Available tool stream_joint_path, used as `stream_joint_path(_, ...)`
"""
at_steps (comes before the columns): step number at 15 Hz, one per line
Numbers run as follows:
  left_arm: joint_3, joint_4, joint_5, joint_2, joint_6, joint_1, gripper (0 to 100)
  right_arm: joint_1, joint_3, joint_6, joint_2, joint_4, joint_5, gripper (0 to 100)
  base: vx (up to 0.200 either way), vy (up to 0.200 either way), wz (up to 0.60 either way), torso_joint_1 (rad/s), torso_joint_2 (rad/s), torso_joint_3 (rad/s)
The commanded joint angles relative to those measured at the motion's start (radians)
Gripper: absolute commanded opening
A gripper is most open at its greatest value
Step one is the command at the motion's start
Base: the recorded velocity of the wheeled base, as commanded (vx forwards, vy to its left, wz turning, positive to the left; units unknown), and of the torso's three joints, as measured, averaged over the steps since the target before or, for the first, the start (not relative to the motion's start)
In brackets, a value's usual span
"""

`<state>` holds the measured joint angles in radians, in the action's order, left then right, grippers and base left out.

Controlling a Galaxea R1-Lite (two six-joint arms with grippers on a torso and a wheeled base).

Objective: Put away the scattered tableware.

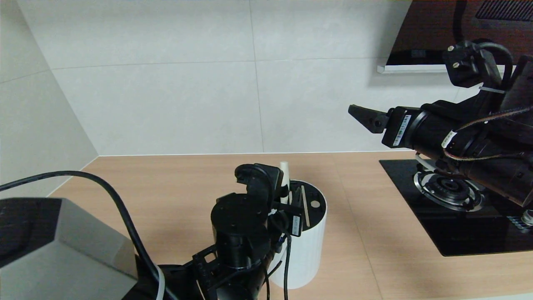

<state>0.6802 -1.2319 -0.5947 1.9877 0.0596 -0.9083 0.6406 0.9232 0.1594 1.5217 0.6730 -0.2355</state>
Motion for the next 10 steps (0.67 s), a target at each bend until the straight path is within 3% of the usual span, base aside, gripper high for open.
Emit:
stream_joint_path(1,0.001,-0.003,-0.001,-0.006,0.0,0.0,100,0.001,0.0,0.0,0.002,0.0,0.001,100,0.0,0.0,0.0,0.0,0.0,0.0)
stream_joint_path(10,-0.036,-0.012,0.012,-0.089,0.009,0.0,100,0.001,-0.006,-0.003,0.0,-0.001,0.002,100,0.0,0.0,0.0,0.0,0.0,0.0)
